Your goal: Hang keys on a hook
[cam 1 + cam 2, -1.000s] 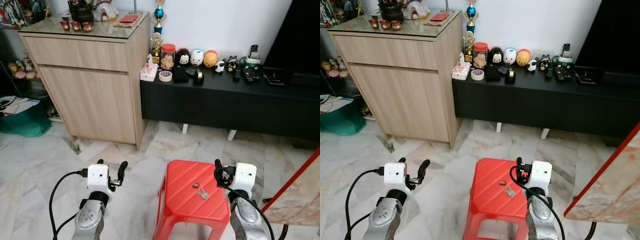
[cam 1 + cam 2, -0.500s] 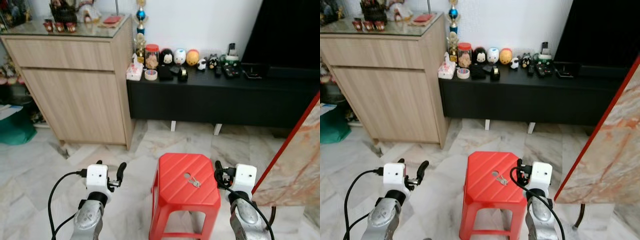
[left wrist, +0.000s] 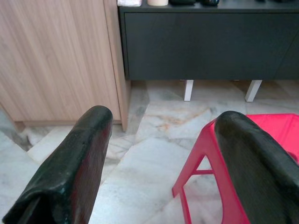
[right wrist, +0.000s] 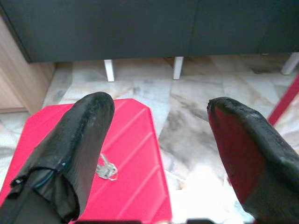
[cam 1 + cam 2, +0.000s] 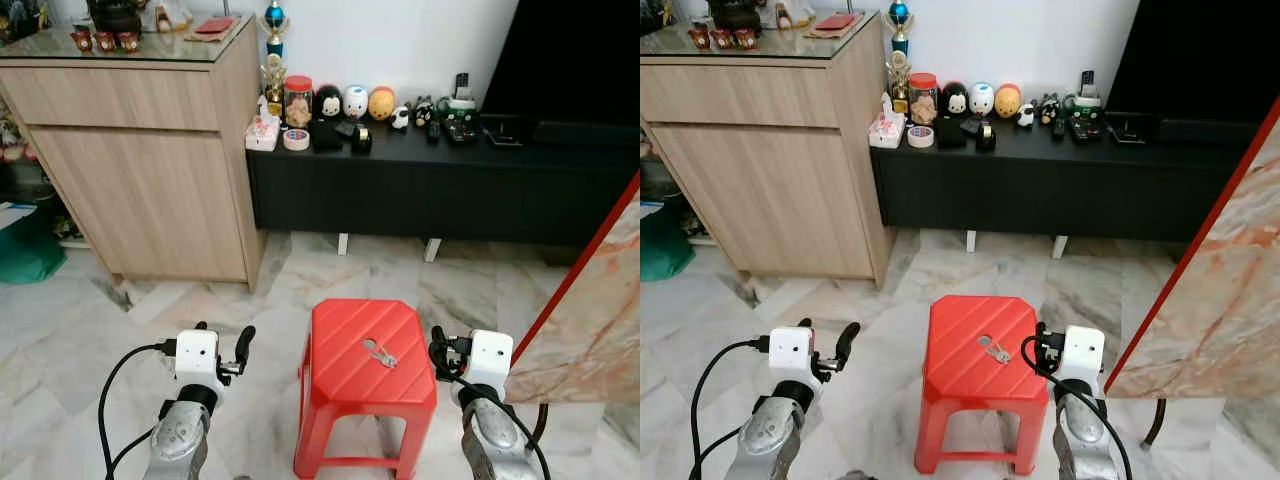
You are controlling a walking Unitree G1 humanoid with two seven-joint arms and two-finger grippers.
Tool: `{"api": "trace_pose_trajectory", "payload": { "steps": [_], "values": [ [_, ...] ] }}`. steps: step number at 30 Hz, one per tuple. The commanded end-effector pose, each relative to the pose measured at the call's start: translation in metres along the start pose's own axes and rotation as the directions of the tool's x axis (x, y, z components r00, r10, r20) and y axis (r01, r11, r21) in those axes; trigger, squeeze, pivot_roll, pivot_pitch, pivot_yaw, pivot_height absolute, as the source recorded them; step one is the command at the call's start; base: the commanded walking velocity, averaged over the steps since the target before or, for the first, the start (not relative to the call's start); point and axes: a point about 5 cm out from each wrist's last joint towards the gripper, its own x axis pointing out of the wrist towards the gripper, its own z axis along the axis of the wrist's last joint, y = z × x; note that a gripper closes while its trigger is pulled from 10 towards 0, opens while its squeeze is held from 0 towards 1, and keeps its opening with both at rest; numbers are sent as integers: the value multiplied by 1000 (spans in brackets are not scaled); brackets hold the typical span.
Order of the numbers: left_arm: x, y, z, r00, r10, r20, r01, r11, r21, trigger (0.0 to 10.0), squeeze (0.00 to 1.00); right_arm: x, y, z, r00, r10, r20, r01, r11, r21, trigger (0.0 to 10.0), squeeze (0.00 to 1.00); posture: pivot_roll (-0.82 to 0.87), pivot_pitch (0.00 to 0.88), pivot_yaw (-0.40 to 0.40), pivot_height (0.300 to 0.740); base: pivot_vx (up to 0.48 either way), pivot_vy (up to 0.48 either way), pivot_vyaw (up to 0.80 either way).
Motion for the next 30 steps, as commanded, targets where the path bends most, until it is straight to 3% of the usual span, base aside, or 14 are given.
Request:
{"api": "trace_pose_trajectory", "payload": {
  "steps": [1,8,11,30],
  "values": [
    [1,-2,0,1000,0,-6,0,1000,1,10000,0,1,2,1,1000,13,-1,-13,1000,-2,10000,0,25,0,-52,626,0,0,0],
    [2,-3,1,1000,2,1,-2,1000,-11,10000,0,-1,3,1,1000,25,17,-25,1000,-1,10000,0,24,0,-54,613,0,0,0],
    [3,-2,2,1000,25,-3,-25,996,-80,10000,0,-1,4,2,999,32,20,-32,999,9,10000,0,24,0,-54,613,0,0,0],
    [4,-6,7,1000,-19,21,20,996,-82,10000,0,-1,6,0,998,53,16,-53,998,19,10000,0,22,0,-49,613,0,0,0]
  ]
}}
